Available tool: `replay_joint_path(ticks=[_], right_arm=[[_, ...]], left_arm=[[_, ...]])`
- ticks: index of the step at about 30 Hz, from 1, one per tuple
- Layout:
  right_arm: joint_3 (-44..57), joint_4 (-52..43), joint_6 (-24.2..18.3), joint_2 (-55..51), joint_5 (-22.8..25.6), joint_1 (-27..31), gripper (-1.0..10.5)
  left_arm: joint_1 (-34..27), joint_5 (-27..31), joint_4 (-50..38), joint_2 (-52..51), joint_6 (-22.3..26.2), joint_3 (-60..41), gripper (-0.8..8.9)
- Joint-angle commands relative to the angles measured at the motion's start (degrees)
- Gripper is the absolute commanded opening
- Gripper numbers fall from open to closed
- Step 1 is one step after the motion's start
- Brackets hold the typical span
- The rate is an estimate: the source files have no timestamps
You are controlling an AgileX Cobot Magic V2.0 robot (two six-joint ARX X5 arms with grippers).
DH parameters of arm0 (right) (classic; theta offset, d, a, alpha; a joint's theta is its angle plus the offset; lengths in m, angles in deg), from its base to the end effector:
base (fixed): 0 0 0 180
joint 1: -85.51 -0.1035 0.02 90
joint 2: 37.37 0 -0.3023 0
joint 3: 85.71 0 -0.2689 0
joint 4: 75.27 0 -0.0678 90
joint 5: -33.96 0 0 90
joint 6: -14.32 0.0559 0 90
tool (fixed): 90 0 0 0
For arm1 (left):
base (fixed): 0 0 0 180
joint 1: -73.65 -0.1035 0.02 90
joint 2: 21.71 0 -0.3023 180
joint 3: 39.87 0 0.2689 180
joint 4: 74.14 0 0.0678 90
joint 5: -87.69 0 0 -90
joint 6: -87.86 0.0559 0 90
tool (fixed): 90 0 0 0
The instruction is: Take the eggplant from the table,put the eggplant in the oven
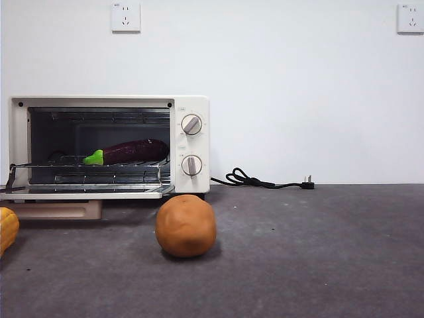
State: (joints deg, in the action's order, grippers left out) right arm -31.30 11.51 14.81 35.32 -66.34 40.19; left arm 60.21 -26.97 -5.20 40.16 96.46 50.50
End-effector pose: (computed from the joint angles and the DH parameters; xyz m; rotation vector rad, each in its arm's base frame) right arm 0.1294 0.1451 0.5381 -0.1773 0.5901 0.9388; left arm 0.2039 0.0247 0.4215 -0.0867 0.6509 -0.2367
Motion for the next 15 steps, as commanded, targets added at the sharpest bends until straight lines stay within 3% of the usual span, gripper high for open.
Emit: replay_joint_path(ticks=[1,6,11,15], right_arm=[[-0.1,0.2,-0.6,-1.5,0.3,-0.1,-0.1],[-0.1,1.7,-0.8,-4.0,1.5,-0.1,-0.1],[-0.1,3.6,-1.0,-6.1,5.1,-0.1,-0.1],[-0.1,4.2,-1.0,-7.1,5.4,-0.1,-0.1]], left_arm=[[-3.5,-3.3,-3.2,0.4,-1.0,-7.1,-0.06],[-9.0,-10.7,-12.6,1.1,-3.2,-19.2,-0.06],[-11.6,-12.5,-20.2,3.6,-4.4,-27.8,-0.06],[-13.0,-12.5,-24.4,7.5,-4.4,-31.8,-0.06]])
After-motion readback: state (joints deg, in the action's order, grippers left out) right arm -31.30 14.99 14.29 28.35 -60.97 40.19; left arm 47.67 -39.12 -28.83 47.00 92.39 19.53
